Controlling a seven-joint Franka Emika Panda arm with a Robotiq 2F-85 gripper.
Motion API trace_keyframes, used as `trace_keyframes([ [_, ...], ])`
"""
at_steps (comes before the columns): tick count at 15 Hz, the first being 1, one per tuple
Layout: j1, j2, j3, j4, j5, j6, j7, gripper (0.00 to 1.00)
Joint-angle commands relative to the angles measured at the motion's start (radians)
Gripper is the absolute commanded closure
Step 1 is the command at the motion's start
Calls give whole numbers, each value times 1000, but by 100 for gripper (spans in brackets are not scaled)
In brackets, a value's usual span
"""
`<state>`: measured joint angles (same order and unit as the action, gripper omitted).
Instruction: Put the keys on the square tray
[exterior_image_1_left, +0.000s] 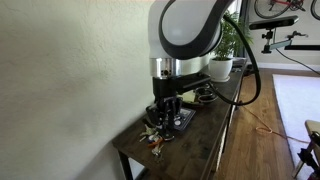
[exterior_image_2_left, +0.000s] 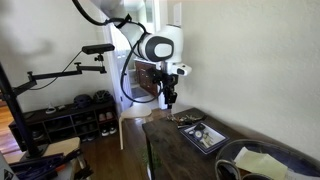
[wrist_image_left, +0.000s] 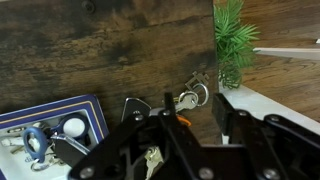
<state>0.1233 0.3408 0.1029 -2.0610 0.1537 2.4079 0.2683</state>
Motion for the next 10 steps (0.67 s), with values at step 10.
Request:
trace_keyframes([
  [10,66,147,-10,110,-28,7,32,0],
])
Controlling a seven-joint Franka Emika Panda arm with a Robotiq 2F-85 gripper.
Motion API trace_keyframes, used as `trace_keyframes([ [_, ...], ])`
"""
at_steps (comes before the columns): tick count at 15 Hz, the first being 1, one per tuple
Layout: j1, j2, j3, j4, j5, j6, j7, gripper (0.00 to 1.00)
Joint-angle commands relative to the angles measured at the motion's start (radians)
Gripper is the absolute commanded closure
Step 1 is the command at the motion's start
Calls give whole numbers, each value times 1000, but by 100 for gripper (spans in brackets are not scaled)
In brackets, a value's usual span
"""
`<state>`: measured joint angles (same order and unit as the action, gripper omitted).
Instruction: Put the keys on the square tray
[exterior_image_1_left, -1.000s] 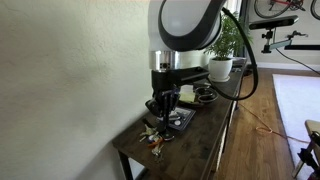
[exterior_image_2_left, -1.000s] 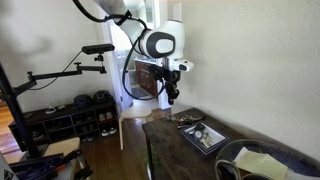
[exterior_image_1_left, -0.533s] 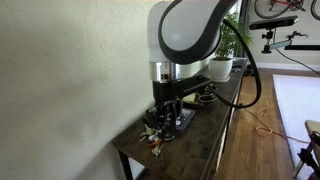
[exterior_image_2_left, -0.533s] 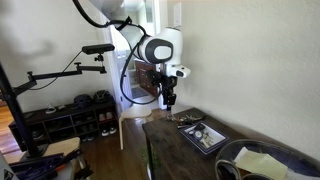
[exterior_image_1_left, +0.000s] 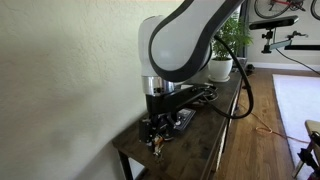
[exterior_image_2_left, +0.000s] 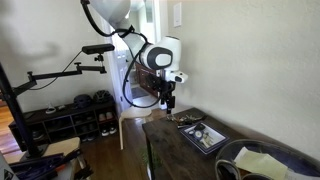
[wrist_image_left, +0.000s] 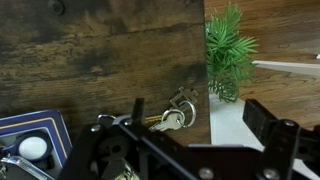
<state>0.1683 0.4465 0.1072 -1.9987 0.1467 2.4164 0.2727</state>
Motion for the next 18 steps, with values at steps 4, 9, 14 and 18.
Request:
trace_keyframes([
  [4,29,100,-25,111,-35,-14,31,0],
  [9,29,161,-42,175,-50,-26,34,0],
  [14,25,200,-45,209,-42,-38,33,25],
  [18,22,205,-43,209,-36,-46,34,47],
])
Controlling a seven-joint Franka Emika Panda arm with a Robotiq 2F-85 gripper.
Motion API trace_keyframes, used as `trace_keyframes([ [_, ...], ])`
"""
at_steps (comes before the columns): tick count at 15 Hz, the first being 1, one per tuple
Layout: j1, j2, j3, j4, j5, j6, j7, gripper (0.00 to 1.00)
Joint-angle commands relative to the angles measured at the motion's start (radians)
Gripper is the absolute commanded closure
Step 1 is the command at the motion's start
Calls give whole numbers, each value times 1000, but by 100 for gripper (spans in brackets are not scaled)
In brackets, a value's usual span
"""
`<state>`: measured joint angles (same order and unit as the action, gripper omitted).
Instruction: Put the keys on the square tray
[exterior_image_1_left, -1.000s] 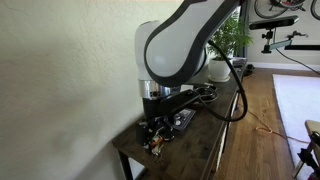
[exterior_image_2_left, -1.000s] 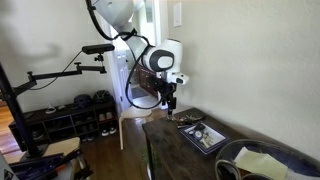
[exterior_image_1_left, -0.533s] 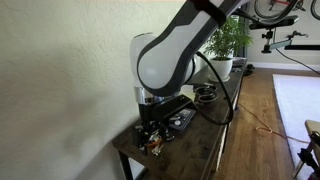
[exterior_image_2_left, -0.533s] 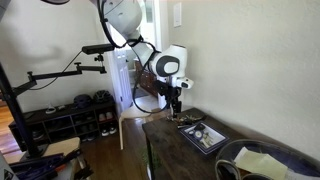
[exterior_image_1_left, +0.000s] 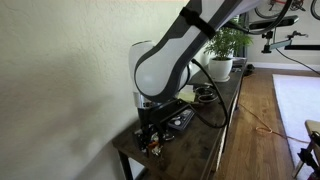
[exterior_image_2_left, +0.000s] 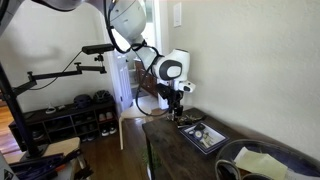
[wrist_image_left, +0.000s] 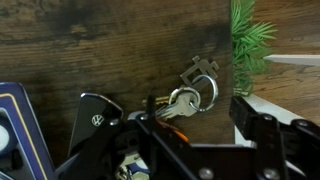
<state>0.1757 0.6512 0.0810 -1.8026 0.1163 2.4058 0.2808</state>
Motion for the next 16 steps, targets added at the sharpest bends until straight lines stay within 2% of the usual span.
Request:
trace_keyframes([
  [1,14,-2,-18,10,-6,-37,27,55],
  [7,14,-13,-32,3,-9,-41,42,92],
  [8,13,-15,-34,1,-10,-41,44,89],
  [9,13,-17,-36,-1,-10,-41,46,93],
  [10,14,-20,-39,-3,-11,-40,50,89],
  [16,7,-48,-43,-24,-5,-43,46,90],
])
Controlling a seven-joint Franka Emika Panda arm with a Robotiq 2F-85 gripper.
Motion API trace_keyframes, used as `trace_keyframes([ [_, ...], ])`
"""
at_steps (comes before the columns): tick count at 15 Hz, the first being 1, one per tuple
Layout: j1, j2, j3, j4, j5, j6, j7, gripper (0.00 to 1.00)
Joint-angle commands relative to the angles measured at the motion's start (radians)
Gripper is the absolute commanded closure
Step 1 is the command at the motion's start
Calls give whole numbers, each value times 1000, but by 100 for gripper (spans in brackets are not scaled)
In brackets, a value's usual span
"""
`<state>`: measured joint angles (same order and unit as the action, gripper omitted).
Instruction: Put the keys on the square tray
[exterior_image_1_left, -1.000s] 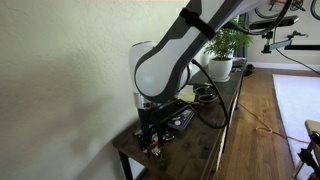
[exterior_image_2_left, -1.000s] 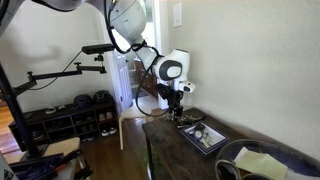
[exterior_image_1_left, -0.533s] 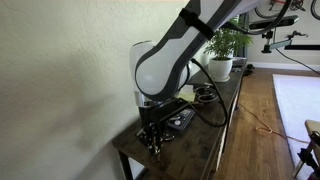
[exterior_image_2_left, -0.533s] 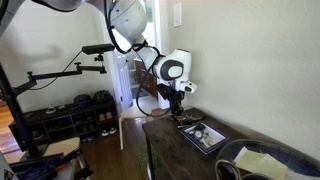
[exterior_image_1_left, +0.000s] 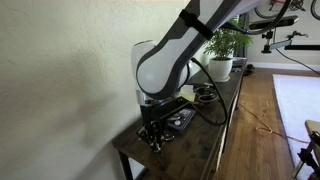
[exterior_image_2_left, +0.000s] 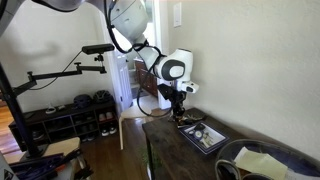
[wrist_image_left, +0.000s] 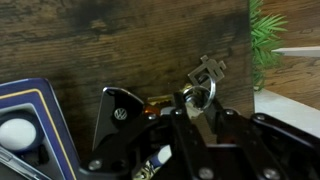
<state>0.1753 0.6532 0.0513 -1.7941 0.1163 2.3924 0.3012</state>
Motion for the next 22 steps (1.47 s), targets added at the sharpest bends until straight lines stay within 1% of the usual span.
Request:
trace_keyframes([
  [1,6,-58,-13,-38,-4,-28,26,90],
  [3,1,-81,-9,-51,0,-26,17,97],
  [4,2,-94,-11,-55,-2,-27,19,95],
  [6,-5,-111,-7,-61,4,-28,13,93],
  [12,-25,-154,1,-81,19,-30,-7,94],
  [15,-31,-195,-2,-101,18,-25,-7,94],
  [22,-52,-302,-33,-158,-3,-14,13,94],
])
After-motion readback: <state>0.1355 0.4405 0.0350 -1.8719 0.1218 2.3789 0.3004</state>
